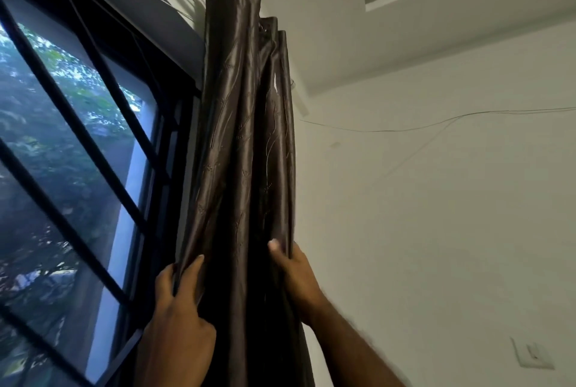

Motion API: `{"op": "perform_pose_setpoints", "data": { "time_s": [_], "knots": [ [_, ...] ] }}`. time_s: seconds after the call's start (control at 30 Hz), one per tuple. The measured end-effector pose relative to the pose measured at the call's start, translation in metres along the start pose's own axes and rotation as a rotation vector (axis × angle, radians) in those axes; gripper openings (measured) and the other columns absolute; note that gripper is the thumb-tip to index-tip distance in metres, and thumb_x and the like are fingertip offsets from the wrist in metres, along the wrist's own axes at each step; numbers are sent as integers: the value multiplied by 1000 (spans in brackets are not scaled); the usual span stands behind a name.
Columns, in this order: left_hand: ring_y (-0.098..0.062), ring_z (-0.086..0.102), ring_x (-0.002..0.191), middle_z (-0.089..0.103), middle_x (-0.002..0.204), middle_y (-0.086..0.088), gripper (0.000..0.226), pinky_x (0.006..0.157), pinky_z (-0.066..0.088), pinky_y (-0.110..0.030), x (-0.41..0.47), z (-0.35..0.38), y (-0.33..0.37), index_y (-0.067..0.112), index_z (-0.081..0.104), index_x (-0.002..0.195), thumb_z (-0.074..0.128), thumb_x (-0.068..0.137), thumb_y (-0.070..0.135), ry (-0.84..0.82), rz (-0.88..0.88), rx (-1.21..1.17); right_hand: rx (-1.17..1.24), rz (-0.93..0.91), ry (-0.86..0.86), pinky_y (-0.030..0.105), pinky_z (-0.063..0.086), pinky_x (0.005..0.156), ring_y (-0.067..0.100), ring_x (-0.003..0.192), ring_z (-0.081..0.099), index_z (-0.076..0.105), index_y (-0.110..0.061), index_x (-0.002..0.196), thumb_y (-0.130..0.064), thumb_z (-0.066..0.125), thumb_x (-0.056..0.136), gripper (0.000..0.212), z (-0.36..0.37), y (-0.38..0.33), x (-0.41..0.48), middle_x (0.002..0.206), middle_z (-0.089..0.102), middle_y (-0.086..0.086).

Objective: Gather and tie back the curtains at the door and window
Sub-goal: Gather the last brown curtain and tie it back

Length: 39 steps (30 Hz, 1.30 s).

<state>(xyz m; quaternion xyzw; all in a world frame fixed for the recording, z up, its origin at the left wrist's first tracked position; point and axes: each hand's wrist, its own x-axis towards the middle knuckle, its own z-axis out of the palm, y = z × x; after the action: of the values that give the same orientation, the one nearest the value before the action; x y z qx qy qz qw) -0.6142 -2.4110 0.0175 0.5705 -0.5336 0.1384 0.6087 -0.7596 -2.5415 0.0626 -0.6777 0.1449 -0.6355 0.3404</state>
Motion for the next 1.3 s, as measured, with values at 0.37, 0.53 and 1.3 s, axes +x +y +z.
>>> {"op": "perform_pose_setpoints", "data": {
  "time_s": [0.37,0.53,1.3],
  "knots": [
    [-33,53,88,48,113,-11,31,75,42,-42,-20,-114,20,20,59,107,51,94,47,149,-82,-64,37,-124,-241,34,55,99,15,105,70,64,-12,126,-22,52,102,28,120,-155,-88,116,73,5],
    [-27,56,79,52,83,0,23,66,37,-34,-51,-136,41,28,56,72,60,93,35,170,-5,-225,69,-34,-54,39,58,94,21,102,74,70,-23,114,-25,55,101,19,95,-170,-123,111,77,3],
    [-23,56,115,36,139,2,51,85,48,-31,-68,-130,30,27,53,130,74,84,24,-14,-52,-33,8,92,-68,32,63,74,22,87,77,70,-16,103,-7,60,90,19,76,-144,-123,97,78,9]
  ]
}}
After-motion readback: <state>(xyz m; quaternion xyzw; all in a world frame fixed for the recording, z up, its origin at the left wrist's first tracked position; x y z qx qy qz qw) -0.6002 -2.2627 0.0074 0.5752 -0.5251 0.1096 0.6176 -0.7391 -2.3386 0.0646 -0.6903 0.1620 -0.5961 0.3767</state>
